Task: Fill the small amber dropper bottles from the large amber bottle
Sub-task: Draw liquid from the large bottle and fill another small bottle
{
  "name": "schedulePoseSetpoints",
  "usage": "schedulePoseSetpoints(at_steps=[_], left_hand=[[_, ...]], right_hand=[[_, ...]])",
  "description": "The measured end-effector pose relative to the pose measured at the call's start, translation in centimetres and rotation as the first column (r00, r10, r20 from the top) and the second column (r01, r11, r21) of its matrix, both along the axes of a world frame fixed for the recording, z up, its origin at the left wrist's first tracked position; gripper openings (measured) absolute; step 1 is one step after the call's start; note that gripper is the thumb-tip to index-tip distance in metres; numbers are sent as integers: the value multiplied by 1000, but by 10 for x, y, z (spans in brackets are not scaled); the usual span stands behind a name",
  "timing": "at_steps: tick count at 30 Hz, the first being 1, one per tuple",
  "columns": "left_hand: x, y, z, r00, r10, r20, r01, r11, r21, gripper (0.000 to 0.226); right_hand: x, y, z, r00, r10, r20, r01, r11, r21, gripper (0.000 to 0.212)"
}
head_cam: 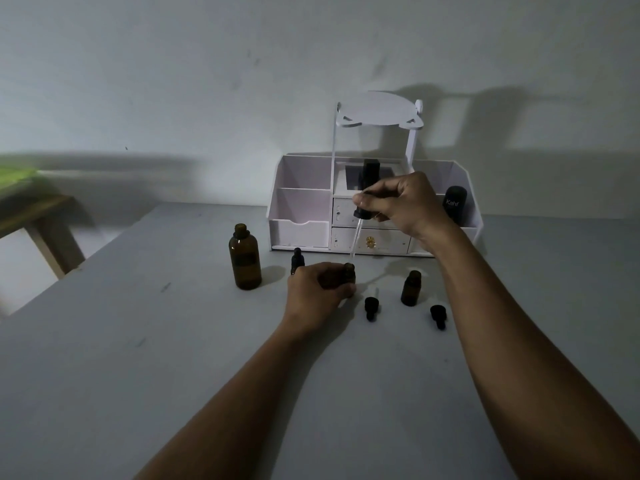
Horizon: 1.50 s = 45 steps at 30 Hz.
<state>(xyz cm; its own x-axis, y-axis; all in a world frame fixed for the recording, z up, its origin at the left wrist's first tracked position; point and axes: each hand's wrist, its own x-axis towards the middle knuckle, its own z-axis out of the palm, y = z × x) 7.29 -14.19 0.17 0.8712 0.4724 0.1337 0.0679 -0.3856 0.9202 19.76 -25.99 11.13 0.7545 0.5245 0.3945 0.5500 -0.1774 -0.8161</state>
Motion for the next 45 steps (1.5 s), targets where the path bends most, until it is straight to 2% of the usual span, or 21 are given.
schedulePoseSetpoints(at_steps=[12, 20, 24, 26, 28, 31, 33, 36, 40, 43, 45], left_hand=[[1, 0, -1, 1000, 6, -10, -6, 1000, 6, 45], [-3, -3, 1, 1000, -7, -22, 6, 1000, -5, 51], [-19, 1, 5, 999, -23, -40, 28, 990, 139, 55], [-34, 8, 13, 1000, 13, 8, -14, 973, 230, 48], [-50, 22, 24, 989, 65, 134, -98, 962, 256, 36], [-67, 55, 37, 910, 229, 345, -297, 942, 157, 19], [-73, 82, 39, 854, 334, 398, -393, 916, 76, 18], [-73, 116, 32, 860, 373, 349, -410, 911, 36, 36], [-70, 138, 10, 947, 244, 208, -243, 970, -28, 74], [-68, 138, 0, 979, 147, 144, -145, 989, -27, 79], [-66, 137, -3, 982, 124, 141, -124, 992, -5, 68]], right_hand=[[0, 2, 0, 996, -30, 83, 29, 1000, 7, 14], [0, 0, 5, 998, -30, 47, 29, 999, 26, 16], [-6, 0, 13, 996, -36, 85, 26, 993, 113, 13], [-11, 2, 19, 996, -29, 84, 13, 983, 184, 7], [-18, 8, 24, 996, -19, 85, -2, 968, 251, 5], [-28, 23, 29, 999, 23, 28, -32, 926, 377, 2], [-34, 37, 31, 1000, 21, 9, -22, 907, 419, 3], [-43, 62, 31, 997, 51, -53, -19, 876, 482, 5], [-53, 91, 22, 992, 95, -88, -41, 874, 485, 3], [-55, 103, 16, 991, 111, -72, -68, 895, 441, 4], [-55, 107, 13, 992, 112, -66, -75, 910, 407, 4]])
